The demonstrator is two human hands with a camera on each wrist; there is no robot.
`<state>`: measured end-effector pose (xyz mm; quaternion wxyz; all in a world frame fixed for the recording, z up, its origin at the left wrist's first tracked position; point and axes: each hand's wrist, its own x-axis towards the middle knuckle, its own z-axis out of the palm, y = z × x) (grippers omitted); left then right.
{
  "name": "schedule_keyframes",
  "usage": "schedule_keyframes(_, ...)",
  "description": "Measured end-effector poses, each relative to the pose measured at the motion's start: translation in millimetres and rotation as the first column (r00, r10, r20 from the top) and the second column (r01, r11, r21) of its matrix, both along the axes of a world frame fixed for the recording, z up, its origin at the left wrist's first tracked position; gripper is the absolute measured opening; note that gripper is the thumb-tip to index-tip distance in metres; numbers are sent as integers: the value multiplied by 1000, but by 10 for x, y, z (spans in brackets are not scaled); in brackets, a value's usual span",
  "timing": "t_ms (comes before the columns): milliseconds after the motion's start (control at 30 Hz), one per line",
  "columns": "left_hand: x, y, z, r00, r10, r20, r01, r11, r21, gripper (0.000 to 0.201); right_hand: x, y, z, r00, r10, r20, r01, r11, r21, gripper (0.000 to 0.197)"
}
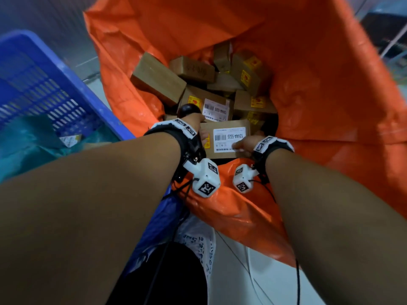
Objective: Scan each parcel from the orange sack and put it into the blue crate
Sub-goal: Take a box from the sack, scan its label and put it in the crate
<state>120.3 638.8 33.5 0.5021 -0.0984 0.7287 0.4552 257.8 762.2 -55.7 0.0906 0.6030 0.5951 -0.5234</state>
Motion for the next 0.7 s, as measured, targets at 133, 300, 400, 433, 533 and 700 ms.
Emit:
schedule_keyframes(133,26,23,39,999,36,-32,-34,998,59,36,83,-181,212,968,-210,-135,215,976,23,78)
schedule_keyframes(300,-34,-5,844,994,75,-75,-53,964,261,36,121,-167,1059,934,-225,-279,276,947,162,57)
schedule_keyframes(400,-192,-92,1515,982,81,-169,-14,931,366,41,-80,-178,1871,912,-146,-382,260,929,265,41)
schedule_keyframes(433,-286,-130,1708,974,90,-208,-4,924,383,43,-169,-207,2147,901,-113,-419,253,921,296,42)
schedule_keyframes(533,-451,-560,2521,912,211,-352,-27,886,462,27,-508,-500,2984,860,6,-510,199,916,347,43)
schedule_keyframes(700,-848,-1477,3340,760,476,-443,-163,799,579,20,-1197,-1173,3904,809,232,-540,56,884,464,56)
